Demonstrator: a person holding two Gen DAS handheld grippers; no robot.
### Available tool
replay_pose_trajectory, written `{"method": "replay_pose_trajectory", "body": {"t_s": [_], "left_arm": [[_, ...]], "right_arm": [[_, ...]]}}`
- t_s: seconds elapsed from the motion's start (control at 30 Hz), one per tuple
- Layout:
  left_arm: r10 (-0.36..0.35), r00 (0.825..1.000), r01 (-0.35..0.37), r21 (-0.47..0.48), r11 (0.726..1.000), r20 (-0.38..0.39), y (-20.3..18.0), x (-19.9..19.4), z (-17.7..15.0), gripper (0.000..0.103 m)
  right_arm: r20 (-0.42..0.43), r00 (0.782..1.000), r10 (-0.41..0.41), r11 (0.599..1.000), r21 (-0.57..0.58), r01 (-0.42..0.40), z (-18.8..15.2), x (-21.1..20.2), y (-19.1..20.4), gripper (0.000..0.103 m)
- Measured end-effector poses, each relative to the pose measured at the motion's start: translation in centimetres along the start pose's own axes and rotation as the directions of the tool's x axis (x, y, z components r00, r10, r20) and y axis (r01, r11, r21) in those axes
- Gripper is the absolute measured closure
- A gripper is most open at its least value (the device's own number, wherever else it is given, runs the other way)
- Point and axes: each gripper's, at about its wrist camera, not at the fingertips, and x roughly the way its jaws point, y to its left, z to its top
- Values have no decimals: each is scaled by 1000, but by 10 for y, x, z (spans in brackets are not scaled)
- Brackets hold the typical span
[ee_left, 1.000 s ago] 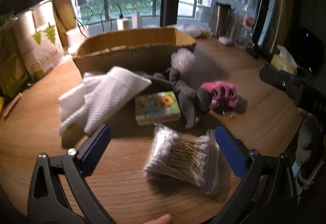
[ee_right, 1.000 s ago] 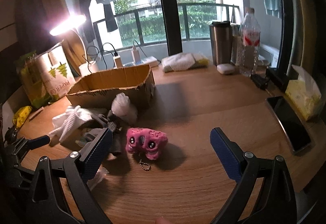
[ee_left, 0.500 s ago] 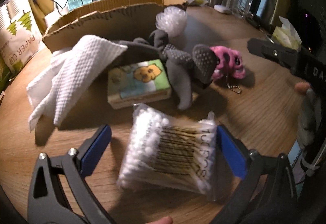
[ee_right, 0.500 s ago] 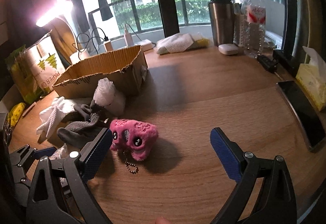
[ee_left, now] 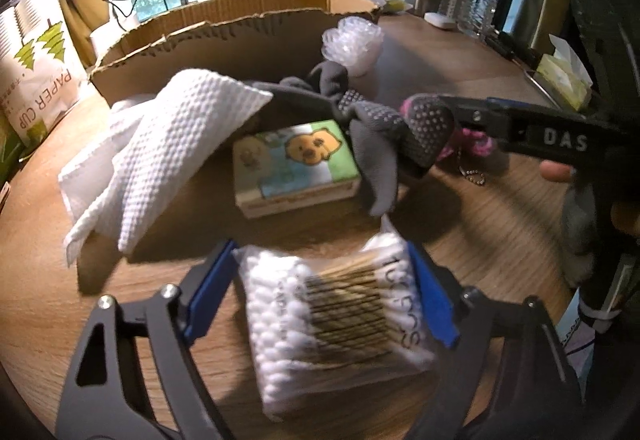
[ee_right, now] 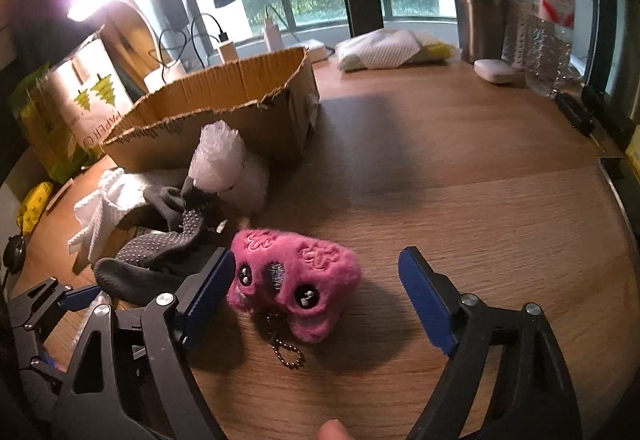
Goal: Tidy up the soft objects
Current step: 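Grasp the cotton swab bag with the left tool while the right tool grasps the pink plush toy, then carry the swab bag and pink plush into the cardboard box and release both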
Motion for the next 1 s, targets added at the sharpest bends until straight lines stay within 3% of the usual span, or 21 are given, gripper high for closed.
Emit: {"method": "replay_pose_trajectory", "body": {"t_s": [0.07,0.1,0.3,0.5,1.0], "left_arm": [[-8,1000,8,-3,1000,6,3,-4,-2,30],[-17,1000,17,-9,1000,6,6,-7,-4,31],[-30,999,31,-28,999,9,11,-13,-5,31],[-24,998,27,-49,998,63,21,-37,-5,31],[5,981,10,-75,997,196,37,-83,18,31]], "right_arm": [[-5,1000,5,1000,-6,-5,1,2,3,29],[-8,1000,4,1000,-9,-5,2,3,4,35],[-20,1000,7,999,-38,-8,2,4,13,51],[12,1000,-9,998,-54,9,6,-8,17,72],[113,993,-25,996,-83,35,20,-51,30,74]]}}
